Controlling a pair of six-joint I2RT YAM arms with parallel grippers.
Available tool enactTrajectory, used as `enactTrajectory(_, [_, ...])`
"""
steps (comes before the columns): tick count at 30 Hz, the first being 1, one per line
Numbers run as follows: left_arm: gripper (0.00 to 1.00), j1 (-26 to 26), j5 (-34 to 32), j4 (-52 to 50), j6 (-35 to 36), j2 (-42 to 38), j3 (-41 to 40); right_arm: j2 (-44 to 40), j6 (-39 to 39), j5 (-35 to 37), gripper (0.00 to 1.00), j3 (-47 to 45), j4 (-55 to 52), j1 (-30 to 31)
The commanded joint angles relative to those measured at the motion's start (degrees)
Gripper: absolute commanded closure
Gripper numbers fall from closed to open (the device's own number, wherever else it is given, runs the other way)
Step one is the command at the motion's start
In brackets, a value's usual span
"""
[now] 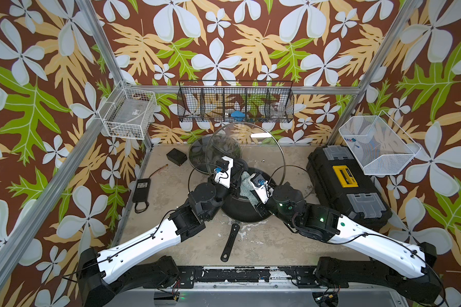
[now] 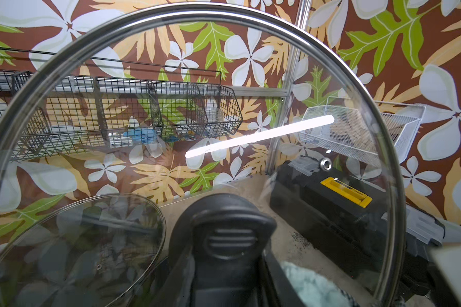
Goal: Wipe the pot lid with a cloth
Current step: Wipe the pot lid.
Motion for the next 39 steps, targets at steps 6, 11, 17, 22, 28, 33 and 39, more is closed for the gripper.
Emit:
enactTrajectory(6, [1.00,-0.2,17.7,12.7,36.3,-2.9,-5.9,-1.7,-4.1,6.9,1.00,5.8,-3.5,-3.0])
enactTrajectory(11, [1.00,-0.2,23.1,9.1,53.8,-3.9,-7.7,1.9,-7.4,7.4,1.00,11.5,-3.9,-3.0])
enactTrajectory(17, [1.00,-0.2,27.6,5.1,66.2,-5.0,-8.2,9.8,-8.5,3.4,1.00,17.4,-5.2,-2.9])
enactTrajectory(22, [1.00,-0.3,27.2,3.9,69.1,-5.3,-8.3,16.0,-9.8,2.9,1.00,21.1,-5.8,-1.1])
enactTrajectory(28, [1.00,-0.2,26.2,2.6,69.3,-5.1,-8.6,16.9,-9.5,4.0,1.00,22.7,-5.9,-0.6])
enactTrajectory(33, [1.00,-0.2,22.8,0.8,61.2,-4.9,-8.2,8.2,-8.0,3.1,1.00,17.7,0.1,-1.5])
enactTrajectory(39, [1.00,-0.1,18.0,-6.5,50.5,-2.1,-5.0,-2.5,-5.3,2.2,1.00,11.3,3.0,-7.1])
